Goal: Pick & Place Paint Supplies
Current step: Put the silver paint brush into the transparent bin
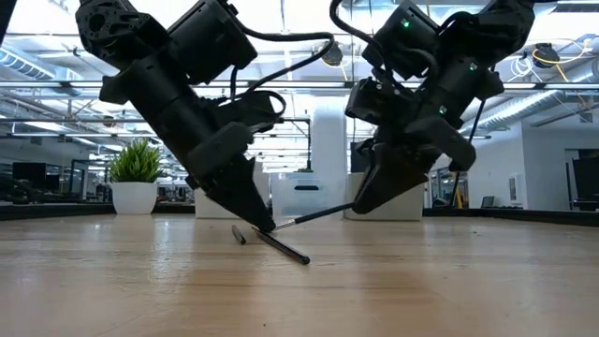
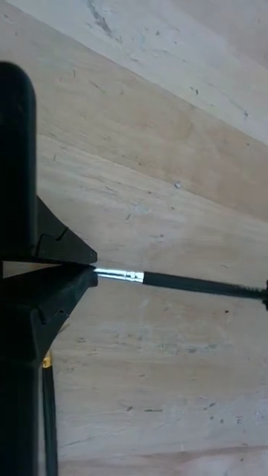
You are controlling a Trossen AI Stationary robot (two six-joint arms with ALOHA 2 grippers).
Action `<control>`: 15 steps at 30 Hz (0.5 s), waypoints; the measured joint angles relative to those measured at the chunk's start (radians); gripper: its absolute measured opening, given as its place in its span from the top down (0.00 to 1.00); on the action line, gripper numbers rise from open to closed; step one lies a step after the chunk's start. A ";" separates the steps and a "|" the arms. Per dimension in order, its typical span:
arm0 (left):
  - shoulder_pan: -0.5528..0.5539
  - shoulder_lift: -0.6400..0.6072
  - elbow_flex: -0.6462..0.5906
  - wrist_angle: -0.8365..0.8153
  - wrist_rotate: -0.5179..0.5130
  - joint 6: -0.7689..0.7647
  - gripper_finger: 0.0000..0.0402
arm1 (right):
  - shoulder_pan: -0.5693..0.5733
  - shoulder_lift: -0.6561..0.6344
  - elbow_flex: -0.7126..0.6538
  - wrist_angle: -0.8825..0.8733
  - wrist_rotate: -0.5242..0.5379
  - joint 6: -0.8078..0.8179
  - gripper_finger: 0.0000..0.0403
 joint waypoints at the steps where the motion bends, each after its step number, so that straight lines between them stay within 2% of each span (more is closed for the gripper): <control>1: 0.000 -0.012 -0.001 -0.003 0.001 0.011 0.95 | 0.000 0.000 0.000 0.003 0.008 0.003 0.99; 5: -0.009 -0.108 -0.004 -0.015 -0.006 0.068 0.95 | -0.005 0.000 0.000 0.043 0.028 0.049 0.99; 10: -0.030 -0.271 -0.002 -0.013 -0.081 0.153 0.95 | -0.010 0.000 0.000 0.232 0.053 0.073 0.99; 12: -0.036 -0.327 -0.002 -0.008 -0.112 0.192 0.95 | -0.019 0.000 0.001 0.294 0.113 0.091 0.99; 15: -0.041 -0.396 -0.001 -0.007 -0.164 0.227 0.95 | -0.058 0.000 0.001 0.367 0.284 0.120 0.99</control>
